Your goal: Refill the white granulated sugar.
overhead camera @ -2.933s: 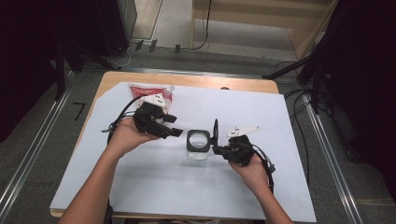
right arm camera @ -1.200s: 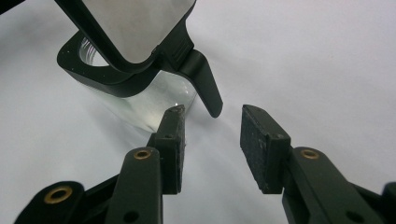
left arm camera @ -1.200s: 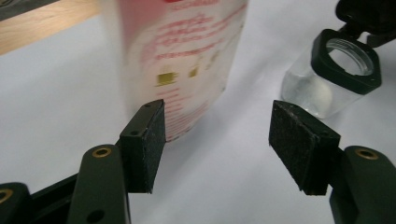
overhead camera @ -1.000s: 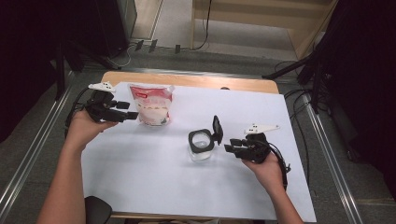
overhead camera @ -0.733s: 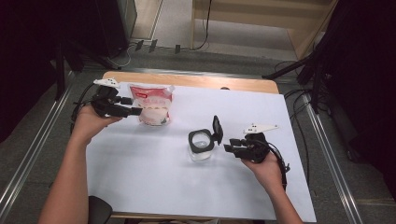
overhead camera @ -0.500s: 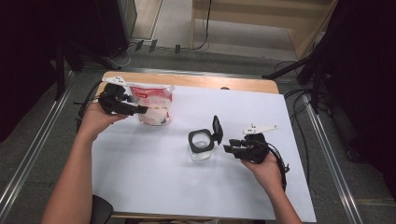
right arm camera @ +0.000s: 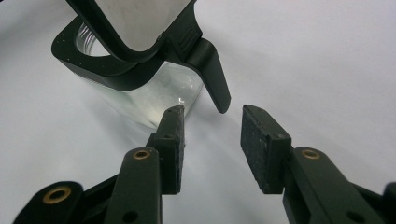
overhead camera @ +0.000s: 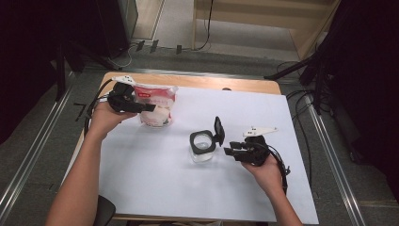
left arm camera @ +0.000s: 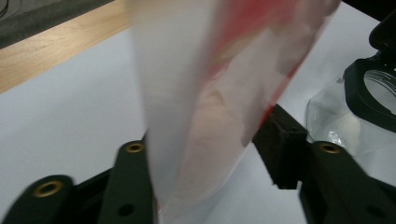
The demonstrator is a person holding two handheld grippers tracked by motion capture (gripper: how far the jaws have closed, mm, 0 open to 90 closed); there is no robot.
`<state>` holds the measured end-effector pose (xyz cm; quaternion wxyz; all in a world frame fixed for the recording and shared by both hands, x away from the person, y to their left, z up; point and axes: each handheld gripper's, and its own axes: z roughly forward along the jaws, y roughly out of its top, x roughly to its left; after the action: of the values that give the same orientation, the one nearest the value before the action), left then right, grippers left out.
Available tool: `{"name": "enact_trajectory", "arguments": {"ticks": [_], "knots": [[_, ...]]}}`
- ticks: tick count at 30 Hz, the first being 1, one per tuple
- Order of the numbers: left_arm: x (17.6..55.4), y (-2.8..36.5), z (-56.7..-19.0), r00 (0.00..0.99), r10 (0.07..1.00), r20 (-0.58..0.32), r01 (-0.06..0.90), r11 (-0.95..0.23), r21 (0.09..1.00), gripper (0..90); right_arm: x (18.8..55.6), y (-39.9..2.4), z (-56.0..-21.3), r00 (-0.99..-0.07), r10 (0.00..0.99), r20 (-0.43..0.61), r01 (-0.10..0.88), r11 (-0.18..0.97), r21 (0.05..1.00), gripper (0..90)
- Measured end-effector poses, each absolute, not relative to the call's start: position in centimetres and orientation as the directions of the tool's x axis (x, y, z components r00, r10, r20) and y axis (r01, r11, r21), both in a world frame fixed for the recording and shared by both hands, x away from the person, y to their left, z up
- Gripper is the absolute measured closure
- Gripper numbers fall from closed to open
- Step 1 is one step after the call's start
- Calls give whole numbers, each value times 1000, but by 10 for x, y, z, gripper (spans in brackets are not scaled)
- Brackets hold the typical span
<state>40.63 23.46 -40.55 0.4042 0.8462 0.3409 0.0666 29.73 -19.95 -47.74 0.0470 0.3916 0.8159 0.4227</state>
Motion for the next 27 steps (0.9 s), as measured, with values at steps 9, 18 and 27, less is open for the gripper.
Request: {"name": "enact_trajectory", "arguments": {"ticks": [9, 18, 27], "knots": [[399, 230, -401, 740, 641, -206, 563, -421, 711, 858, 294, -198, -473, -702, 667, 251, 578, 327, 748, 620], [390, 227, -384, 753, 591, -290, 583, -395, 710, 900, 288, -196, -464, -713, 654, 253, 560, 315, 766, 636], [377, 227, -361, 735, 612, -291, 588, -364, 722, 900, 277, -191, -450, -722, 641, 262, 550, 300, 780, 640]]}}
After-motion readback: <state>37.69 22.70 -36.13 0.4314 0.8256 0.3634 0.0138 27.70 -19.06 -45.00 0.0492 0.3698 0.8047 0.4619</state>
